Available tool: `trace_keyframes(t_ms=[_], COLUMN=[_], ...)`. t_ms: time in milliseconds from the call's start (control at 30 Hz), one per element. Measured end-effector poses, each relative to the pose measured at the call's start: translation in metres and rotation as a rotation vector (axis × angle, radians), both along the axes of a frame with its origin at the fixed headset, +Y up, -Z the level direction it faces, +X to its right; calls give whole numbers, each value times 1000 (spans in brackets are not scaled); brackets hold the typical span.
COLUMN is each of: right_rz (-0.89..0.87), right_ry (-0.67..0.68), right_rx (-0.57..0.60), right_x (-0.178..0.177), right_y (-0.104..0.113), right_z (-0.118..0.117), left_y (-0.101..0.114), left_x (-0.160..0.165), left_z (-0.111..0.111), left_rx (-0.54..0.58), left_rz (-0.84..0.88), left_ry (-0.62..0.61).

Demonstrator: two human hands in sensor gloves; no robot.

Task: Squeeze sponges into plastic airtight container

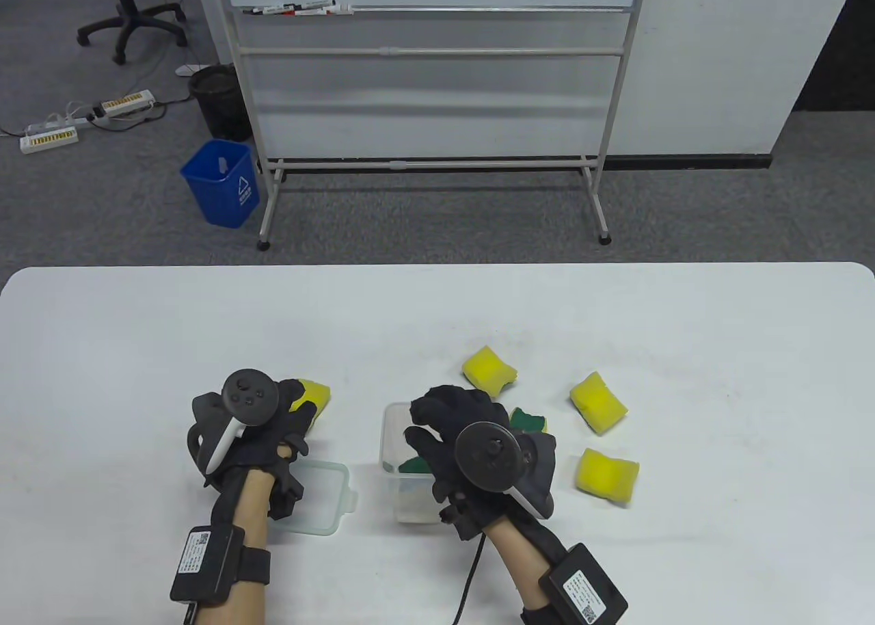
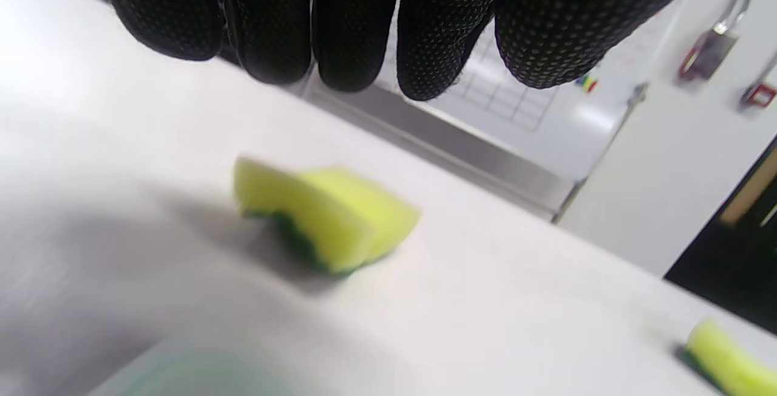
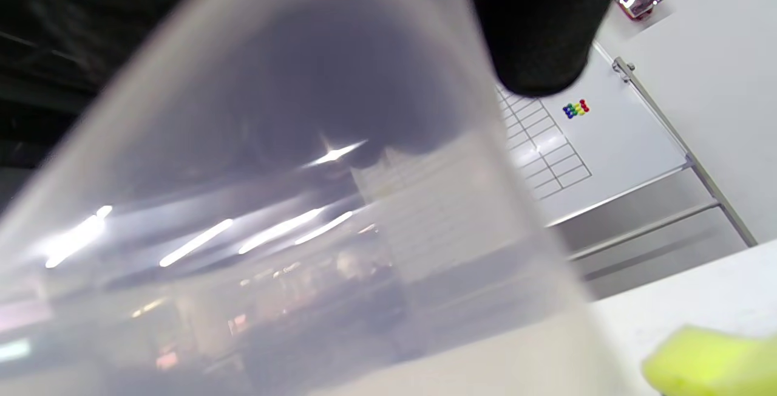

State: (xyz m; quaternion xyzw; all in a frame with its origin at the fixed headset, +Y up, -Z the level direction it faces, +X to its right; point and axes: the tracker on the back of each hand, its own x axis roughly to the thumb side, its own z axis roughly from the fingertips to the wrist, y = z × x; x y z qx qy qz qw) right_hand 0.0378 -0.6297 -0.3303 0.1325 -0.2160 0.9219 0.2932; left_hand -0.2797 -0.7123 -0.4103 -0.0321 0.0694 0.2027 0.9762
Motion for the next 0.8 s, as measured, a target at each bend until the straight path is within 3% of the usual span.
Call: trace_keyframes(t_ms=[233,500,800], right_rz=[-34,-39,-61], right_ry=[9,21,21], right_rx=[12,-5,-6], right_x=[2,2,4], right_y=[5,5,5], right_z=[3,2,1], left_y=[-28,-42,-39], left_x=[1,4,3], left_z=[-8,-13,-15], left_rx=[-127,-221,-132], left_rz=[-18,-7,13], left_ry=[-119,-137,-98])
